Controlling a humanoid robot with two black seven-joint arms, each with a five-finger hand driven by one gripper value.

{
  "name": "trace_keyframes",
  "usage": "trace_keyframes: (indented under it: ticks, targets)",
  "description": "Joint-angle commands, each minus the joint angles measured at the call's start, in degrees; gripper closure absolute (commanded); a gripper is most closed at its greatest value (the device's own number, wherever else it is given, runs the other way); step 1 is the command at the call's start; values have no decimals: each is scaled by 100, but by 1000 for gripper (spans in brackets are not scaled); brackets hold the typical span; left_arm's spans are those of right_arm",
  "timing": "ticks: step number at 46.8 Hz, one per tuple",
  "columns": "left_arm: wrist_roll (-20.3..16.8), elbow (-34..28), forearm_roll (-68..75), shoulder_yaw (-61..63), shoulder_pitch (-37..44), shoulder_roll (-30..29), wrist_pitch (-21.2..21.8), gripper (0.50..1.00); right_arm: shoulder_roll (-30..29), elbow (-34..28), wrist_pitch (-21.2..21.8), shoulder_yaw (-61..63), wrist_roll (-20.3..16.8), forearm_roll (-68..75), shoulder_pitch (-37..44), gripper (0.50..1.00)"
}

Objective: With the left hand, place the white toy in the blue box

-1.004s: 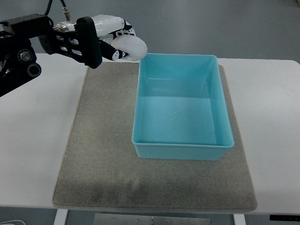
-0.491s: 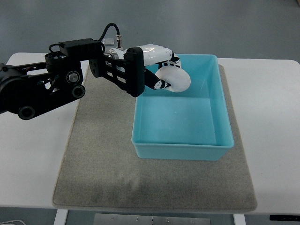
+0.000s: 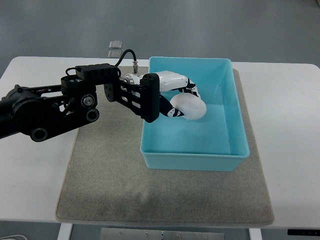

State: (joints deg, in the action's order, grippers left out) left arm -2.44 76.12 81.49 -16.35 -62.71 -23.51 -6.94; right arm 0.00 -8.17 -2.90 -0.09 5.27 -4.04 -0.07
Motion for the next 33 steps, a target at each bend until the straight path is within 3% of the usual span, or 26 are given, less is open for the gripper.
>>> trace_keyframes:
  ticks: [1,15,24,33]
  targets:
    - [-11,8,-1,0,14,-5,0,710,0,0,0,0,0,0,-2,564]
    - [-28,43,-27,-9,14,-58,0,577,0,0,0,0,0,0,-2,564]
    - [-28,43,-255,-88,14,-163,61,559,0,0,0,0,0,0,-2,564]
    - [-28,-62,-1502,-228,66,-347,114,551,0,0,0,0,0,0,-2,564]
